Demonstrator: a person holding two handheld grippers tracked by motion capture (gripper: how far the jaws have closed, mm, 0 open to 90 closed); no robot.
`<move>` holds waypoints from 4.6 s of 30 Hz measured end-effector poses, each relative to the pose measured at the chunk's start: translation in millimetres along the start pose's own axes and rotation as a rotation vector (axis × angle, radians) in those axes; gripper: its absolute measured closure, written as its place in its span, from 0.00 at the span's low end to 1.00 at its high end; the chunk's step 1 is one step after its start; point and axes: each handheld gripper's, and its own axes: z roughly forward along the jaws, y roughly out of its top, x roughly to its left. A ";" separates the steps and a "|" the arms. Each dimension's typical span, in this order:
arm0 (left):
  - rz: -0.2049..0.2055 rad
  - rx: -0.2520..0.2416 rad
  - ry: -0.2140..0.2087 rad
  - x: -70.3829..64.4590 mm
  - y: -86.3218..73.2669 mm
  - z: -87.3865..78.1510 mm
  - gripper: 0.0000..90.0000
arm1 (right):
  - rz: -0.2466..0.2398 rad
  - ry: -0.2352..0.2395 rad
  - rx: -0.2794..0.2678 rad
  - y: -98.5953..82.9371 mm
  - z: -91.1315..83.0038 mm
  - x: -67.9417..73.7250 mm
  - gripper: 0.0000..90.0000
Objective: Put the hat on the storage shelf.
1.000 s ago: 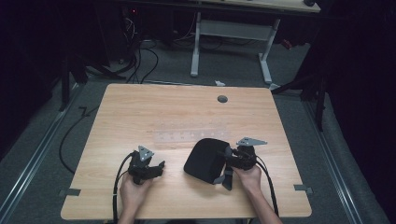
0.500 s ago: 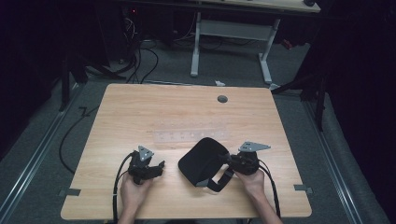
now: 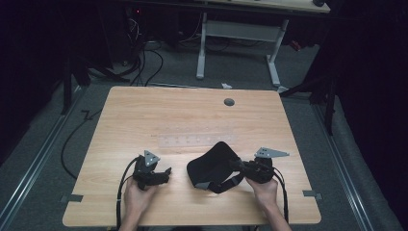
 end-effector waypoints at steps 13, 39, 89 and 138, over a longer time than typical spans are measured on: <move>0.011 -0.001 -0.130 -17.3 8.9 -21.2 0.27 | 0.043 -0.007 -0.054 2.0 -22.1 7.9 0.95; 0.108 0.009 -0.389 -75.0 9.3 -55.6 0.22 | 0.067 0.055 -0.074 14.7 -19.2 24.2 0.95; 0.194 0.037 -0.470 -94.3 11.1 -67.5 0.80 | 0.041 0.141 -0.043 29.5 3.6 52.6 0.90; -0.039 -0.011 -0.425 -62.2 54.4 -80.6 0.94 | -0.065 -0.559 0.172 -27.6 5.8 -23.2 0.43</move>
